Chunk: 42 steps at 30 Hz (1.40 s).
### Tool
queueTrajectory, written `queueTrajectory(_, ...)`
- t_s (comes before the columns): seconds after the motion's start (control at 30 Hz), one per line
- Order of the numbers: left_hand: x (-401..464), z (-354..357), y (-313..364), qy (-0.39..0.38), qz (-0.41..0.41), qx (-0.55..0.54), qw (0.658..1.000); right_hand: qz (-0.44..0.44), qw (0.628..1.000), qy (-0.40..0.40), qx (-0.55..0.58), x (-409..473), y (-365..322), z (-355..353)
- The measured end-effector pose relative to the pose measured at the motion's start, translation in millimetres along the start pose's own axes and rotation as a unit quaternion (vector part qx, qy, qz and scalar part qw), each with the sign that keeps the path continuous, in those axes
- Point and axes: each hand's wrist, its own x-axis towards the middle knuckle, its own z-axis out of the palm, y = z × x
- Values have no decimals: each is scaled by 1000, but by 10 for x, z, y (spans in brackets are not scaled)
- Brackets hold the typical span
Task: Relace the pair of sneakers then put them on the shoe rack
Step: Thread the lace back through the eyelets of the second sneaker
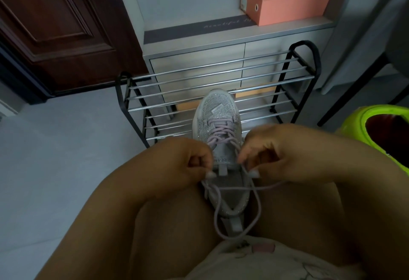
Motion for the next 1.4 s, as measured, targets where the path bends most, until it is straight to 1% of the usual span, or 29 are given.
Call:
queueTrajectory(0.07,-16,36,46,36,-22,10,999,21,996,37,-73,-29,-56,71)
queueTrajectory(0.13,-44,138,89,78,-45,51,995,23,985,73,-153,-40,-76,148)
queueTrajectory(0.17,-59,205,99,100,-51,79,990,17,982,80,-171,-40,-82,186)
queueTrajectory(0.2,-76,268,109,124,-52,99,986,13,983,72,-168,-44,-109,217)
queueTrajectory(0.23,-86,316,124,143,-51,109,982,6,989,53,-139,-50,-149,240)
queueTrajectory(0.3,-111,354,165,170,-56,92,980,-19,997,5,-74,-55,-241,277)
queueTrajectory(0.33,-130,338,206,177,-64,51,981,-30,998,1,-55,-61,-287,278)
queueTrajectory(0.4,-177,291,273,178,-82,-69,978,-30,999,38,1,-92,-331,240)
queueTrajectory(0.5,-217,199,386,179,-104,-211,955,-20,991,99,84,-141,-297,162)
queueTrajectory(0.57,-237,133,496,177,-100,-287,936,-26,985,100,139,-161,-282,149)
queueTrajectory(0.67,-246,81,595,197,-90,-334,918,-50,955,106,273,-193,-357,113)
queueTrajectory(0.73,-234,76,622,210,-87,-338,913,-64,937,117,322,-233,-438,58)
queueTrajectory(0.8,-224,79,635,217,-94,-348,907,-76,937,124,318,-251,-479,41)
queueTrajectory(0.87,-218,69,654,217,-101,-382,893,-78,935,145,314,-257,-525,41)
queueTrajectory(0.97,-217,22,714,213,-95,-475,849,-68,911,207,351,-235,-509,24)
queueTrajectory(1.0,-218,7,730,216,-92,-504,831,-54,911,222,343,-231,-495,16)
queueTrajectory(1.03,-219,-8,744,219,-91,-528,816,-36,920,223,321,-220,-481,19)
queueTrajectory(1.07,-225,-16,760,215,-86,-548,804,-22,937,204,284,-217,-483,32)
queueTrajectory(1.13,-231,-16,779,201,-71,-569,794,-7,969,138,203,-180,-497,123)
queueTrajectory(1.2,-239,-11,748,205,-63,-553,805,12,985,100,137,-141,-464,228)
queueTrajectory(1.27,-267,-17,660,230,-55,-490,839,41,995,79,37,-129,-325,261)
queueTrajectory(1.3,-290,-22,614,245,-50,-439,863,61,996,66,15,-136,-230,246)
queueTrajectory(1.33,-315,-24,570,261,-46,-383,885,79,994,48,51,-157,-132,212)
queueTrajectory(1.37,-337,-14,541,274,-45,-331,902,92,985,36,139,-182,-59,169)
queueTrajectory(1.4,-348,15,519,281,-47,-282,916,99,964,41,241,-209,-7,117)
